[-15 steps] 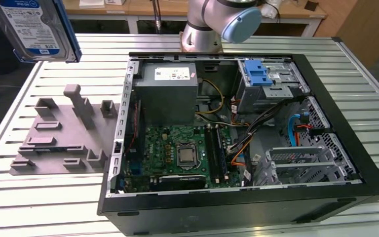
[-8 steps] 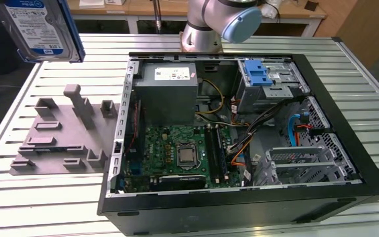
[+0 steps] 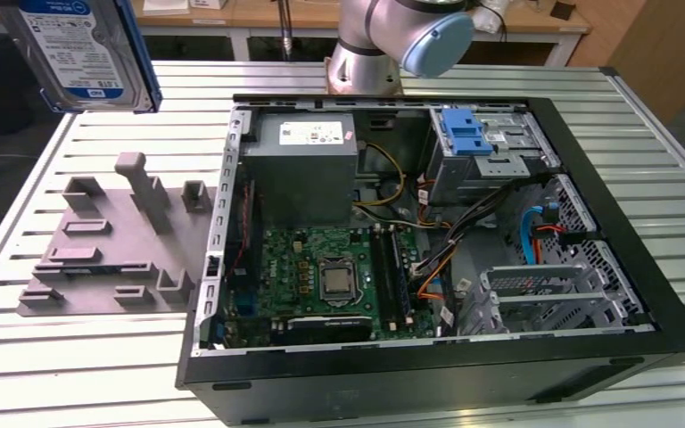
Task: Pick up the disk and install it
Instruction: 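Pick up the disk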
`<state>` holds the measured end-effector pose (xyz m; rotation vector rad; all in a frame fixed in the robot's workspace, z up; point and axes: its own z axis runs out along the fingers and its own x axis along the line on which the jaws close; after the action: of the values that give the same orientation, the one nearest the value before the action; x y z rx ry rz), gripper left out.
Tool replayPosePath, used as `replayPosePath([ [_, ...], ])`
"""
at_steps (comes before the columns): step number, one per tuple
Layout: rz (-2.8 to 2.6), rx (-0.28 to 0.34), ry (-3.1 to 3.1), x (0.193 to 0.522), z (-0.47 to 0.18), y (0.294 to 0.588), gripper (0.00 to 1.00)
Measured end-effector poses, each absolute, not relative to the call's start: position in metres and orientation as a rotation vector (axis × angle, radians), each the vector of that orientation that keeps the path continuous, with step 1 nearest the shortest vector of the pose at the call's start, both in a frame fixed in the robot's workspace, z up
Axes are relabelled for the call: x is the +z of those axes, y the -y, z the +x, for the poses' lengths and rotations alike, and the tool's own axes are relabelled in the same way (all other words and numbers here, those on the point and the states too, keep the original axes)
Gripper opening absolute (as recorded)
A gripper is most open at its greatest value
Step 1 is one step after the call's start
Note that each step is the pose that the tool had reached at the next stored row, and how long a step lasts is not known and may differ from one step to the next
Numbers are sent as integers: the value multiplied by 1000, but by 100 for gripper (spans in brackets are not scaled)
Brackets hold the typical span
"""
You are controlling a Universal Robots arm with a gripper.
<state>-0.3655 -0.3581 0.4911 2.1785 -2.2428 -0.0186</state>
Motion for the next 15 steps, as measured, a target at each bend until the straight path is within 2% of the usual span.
replayPosePath([
  [15,2179,-19,2243,491,-353,358,36],
])
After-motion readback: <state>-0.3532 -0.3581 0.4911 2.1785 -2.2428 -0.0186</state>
